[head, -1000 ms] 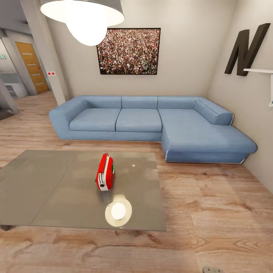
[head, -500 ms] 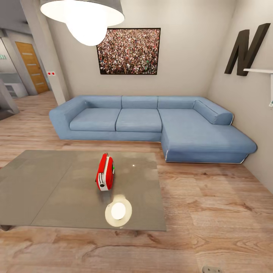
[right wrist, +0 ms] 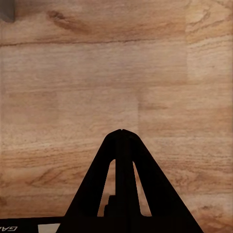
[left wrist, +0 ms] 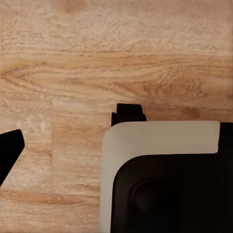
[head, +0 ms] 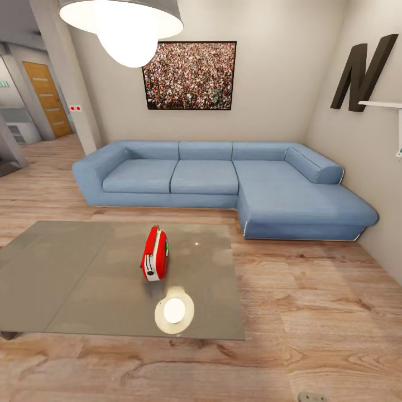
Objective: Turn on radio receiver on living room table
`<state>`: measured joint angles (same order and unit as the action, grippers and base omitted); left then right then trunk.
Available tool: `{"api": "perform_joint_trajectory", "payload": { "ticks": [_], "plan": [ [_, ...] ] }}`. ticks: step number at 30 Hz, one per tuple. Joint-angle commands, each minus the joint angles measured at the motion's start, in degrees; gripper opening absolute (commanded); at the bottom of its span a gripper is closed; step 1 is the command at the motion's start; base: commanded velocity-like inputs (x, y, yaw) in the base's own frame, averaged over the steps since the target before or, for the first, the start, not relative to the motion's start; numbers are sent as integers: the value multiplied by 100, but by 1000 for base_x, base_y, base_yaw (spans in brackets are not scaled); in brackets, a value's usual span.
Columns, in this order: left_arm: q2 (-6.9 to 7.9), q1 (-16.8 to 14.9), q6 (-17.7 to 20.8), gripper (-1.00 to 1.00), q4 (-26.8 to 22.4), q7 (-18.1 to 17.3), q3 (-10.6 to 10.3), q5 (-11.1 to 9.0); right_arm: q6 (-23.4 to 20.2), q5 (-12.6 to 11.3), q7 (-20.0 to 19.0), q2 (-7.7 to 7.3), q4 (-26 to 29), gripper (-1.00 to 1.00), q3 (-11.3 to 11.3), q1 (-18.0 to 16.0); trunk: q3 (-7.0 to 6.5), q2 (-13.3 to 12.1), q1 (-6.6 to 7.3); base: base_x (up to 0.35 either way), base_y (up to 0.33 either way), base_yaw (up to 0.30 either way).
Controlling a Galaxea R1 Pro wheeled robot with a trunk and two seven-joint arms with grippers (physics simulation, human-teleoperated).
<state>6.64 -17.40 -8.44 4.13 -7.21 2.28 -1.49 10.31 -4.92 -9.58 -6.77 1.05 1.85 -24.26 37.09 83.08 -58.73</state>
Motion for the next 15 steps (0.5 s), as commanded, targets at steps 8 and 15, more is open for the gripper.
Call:
{"api": "perform_joint_trajectory", "payload": {
  "ticks": [8, 15],
  "plan": [
    [-1, 0, 0, 100, 0, 0, 0, 0, -2, 0, 0, 0, 0, -100, 0, 0, 0, 0, 0, 0, 0, 0],
    [0, -1, 0, 100, 0, 0, -1, 0, -1, 0, 0, 0, 0, -100, 0, 0, 0, 0, 0, 0, 0, 0]
  ]
}}
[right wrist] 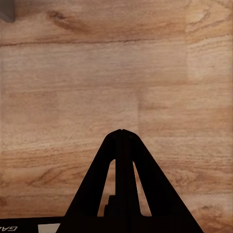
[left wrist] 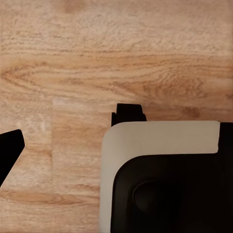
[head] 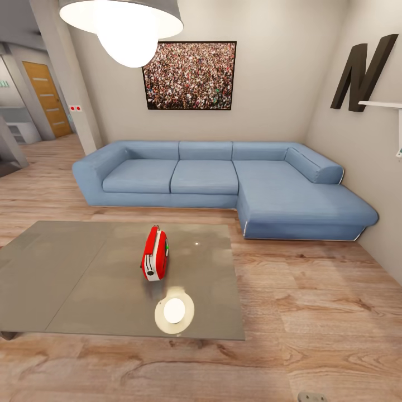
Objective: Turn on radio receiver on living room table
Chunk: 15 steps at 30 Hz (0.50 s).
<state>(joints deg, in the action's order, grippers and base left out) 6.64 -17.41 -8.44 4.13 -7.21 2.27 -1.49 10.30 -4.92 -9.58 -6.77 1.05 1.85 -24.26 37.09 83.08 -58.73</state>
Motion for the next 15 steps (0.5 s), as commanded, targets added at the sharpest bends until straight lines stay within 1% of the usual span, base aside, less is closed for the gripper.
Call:
{"api": "perform_joint_trajectory", "payload": {
  "ticks": [1, 15],
  "plan": [
    [0, 0, 0, 100, 0, 0, -1, 0, -1, 0, 0, 0, 0, -100, 0, 0, 0, 0, 0, 0, 0, 0],
    [3, 1, -1, 100, 0, 0, -1, 0, -1, 0, 0, 0, 0, -100, 0, 0, 0, 0, 0, 0, 0, 0]
  ]
}}
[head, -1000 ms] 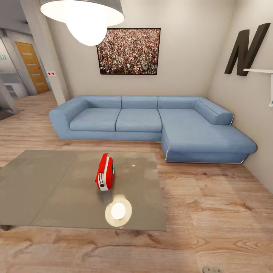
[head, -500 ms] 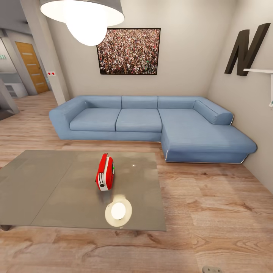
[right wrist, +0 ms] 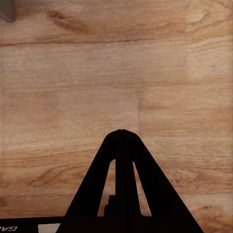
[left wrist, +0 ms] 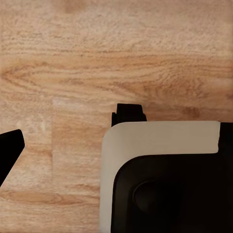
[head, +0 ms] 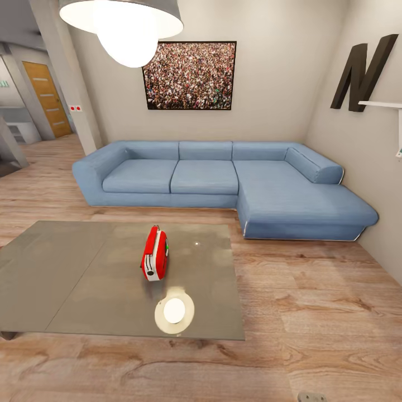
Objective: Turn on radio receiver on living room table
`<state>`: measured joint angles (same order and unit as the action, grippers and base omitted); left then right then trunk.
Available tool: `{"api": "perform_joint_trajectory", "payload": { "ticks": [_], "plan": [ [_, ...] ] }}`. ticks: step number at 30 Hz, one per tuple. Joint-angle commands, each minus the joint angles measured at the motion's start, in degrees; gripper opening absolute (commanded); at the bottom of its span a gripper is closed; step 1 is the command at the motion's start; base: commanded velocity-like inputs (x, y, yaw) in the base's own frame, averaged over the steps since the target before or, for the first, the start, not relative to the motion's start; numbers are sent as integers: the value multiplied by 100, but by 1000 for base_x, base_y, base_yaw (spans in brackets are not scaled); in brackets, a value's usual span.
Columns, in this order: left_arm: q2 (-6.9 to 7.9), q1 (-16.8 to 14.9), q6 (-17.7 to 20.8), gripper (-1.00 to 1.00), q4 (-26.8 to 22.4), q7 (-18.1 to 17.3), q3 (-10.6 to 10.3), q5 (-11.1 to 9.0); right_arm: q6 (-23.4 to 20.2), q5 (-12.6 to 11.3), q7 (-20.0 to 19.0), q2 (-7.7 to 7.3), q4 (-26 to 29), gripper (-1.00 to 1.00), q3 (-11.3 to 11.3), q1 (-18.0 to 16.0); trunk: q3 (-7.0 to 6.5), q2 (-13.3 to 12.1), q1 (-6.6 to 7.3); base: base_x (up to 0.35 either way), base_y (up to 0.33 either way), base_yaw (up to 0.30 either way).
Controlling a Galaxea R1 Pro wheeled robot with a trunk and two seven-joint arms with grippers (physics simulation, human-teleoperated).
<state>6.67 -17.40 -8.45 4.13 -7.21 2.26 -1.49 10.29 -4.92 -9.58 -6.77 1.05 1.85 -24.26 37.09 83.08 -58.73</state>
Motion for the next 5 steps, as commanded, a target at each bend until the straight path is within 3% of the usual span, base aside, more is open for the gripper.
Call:
{"api": "perform_joint_trajectory", "payload": {
  "ticks": [1, 5],
  "plan": [
    [-1, 0, 0, 100, 0, 0, 1, 0, 0, 0, 0, 0, 0, -100, 0, 0, 0, 0, 0, 0, 0, 0],
    [-2, 0, 1, 100, 0, 0, 2, 0, -1, 0, 0, 0, 0, -100, 0, 0, 0, 0, 0, 0, 0, 0]
  ]
}}
